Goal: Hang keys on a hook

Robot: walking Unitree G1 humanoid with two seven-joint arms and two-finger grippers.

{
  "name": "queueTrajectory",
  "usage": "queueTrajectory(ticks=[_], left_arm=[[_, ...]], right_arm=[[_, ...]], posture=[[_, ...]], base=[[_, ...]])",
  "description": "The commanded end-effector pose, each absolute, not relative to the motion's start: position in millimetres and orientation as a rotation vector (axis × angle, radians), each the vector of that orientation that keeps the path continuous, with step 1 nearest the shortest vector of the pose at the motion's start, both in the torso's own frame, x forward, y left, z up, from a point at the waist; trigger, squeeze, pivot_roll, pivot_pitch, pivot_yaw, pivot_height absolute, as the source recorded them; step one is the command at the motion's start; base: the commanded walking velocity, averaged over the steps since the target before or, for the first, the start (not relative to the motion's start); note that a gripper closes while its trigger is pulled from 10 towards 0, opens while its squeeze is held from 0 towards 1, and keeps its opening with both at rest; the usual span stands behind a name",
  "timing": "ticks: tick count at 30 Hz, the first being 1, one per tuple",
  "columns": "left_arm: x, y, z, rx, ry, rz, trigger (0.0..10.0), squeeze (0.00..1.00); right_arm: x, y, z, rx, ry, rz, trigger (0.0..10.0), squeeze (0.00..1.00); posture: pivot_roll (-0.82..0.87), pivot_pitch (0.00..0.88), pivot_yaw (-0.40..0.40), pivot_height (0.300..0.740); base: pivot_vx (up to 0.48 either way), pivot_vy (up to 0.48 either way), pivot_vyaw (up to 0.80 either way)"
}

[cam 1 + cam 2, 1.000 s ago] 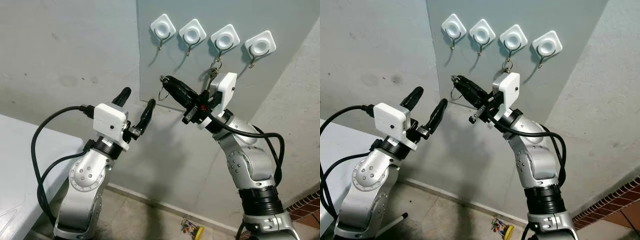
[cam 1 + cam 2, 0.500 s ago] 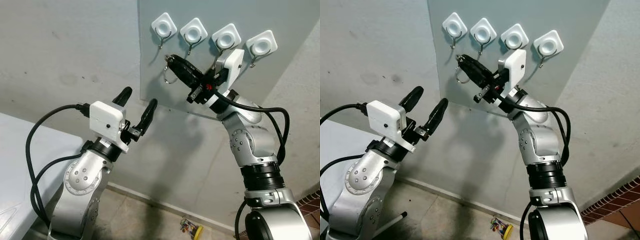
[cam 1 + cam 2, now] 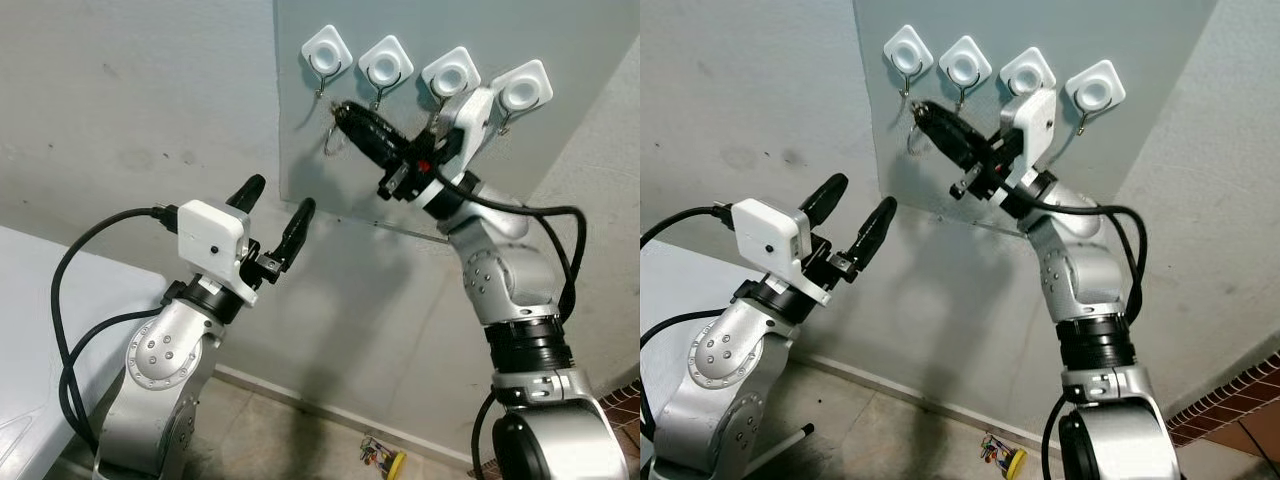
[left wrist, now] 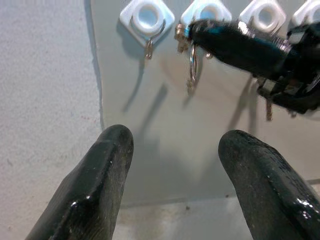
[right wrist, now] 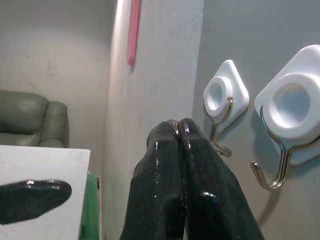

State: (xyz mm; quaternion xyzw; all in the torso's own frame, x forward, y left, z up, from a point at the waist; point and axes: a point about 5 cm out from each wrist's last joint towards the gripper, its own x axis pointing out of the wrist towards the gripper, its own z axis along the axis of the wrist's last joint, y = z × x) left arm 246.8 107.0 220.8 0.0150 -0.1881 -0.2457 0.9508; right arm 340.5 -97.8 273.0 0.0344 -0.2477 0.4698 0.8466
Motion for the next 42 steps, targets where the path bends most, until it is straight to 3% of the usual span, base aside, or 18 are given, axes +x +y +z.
queueTrajectory(ticks=[1, 16, 42], left_arm=[[244.9, 104.3, 225.9, 0.027, -0.399, -0.515, 10.0, 0.0], [243.6, 103.5, 227.7, 0.011, -0.392, -0.519, 10.0, 0.0], [243.2, 102.4, 227.6, -0.006, -0.386, -0.519, 10.0, 0.0]], right_arm=[[338.8, -98.0, 286.3, 0.069, -0.568, 1.006, 10.0, 0.0], [351.6, -112.1, 295.7, 0.021, -0.569, 0.974, 10.0, 0.0], [339.3, -119.9, 285.1, 0.129, -0.565, 0.882, 10.0, 0.0]], posture=[[-0.03, 0.059, -0.038, 0.74], [-0.03, 0.071, -0.034, 0.74], [-0.04, 0.063, -0.034, 0.74]], base=[[0.0, 0.0, 0.0], [0.0, 0.0, 0.0], [0.0, 0.0, 0.0]])
